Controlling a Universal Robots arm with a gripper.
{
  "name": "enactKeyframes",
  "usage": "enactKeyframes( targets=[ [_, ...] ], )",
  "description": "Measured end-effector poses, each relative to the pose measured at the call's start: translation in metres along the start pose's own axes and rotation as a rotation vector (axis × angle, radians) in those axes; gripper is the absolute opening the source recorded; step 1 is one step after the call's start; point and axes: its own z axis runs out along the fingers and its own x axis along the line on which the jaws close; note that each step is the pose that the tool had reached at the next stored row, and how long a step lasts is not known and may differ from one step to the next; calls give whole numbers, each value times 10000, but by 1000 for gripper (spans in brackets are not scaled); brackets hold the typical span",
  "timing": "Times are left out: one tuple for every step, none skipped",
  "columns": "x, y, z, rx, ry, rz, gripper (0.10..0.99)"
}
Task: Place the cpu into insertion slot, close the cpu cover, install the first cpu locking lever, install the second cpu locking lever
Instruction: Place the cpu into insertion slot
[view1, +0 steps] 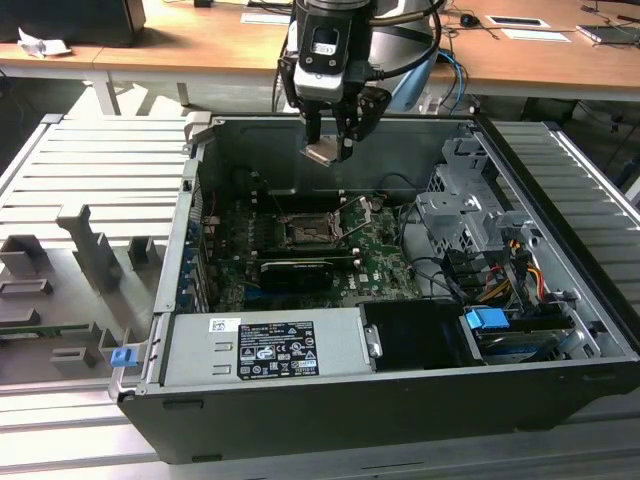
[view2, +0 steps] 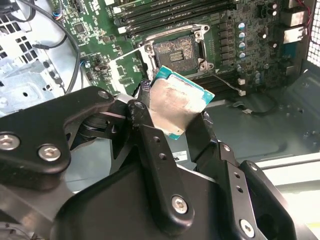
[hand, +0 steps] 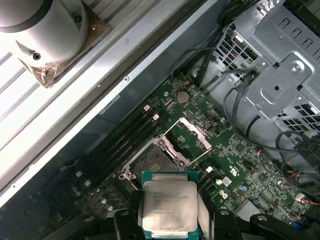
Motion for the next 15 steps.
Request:
enactKeyframes(
  targets=[
    [0,0,1,-5,-17,194,525],
    [0,0,2,-7,-32,357,525],
    [0,0,3,-10,-47,531,525],
    [0,0,4,-13,-63,702,525],
    [0,0,7,-18,-87,965,525],
    [0,0,8,-22,-110,1223,525],
    [0,-1,9,-26,-123,1381,525],
    [0,-1,12,-31,-139,1557,525],
    [0,-1,14,-33,-152,1710,525],
    [0,-1,16,-35,-165,1848,525],
    [-1,-1,20,-39,-185,2061,525],
    [-1,-2,23,-43,-202,2259,525],
    [-1,-2,25,-44,-213,2378,525],
    [-1,-2,26,-47,-225,2508,525],
    [-1,-2,28,-50,-236,2633,525]
  ],
)
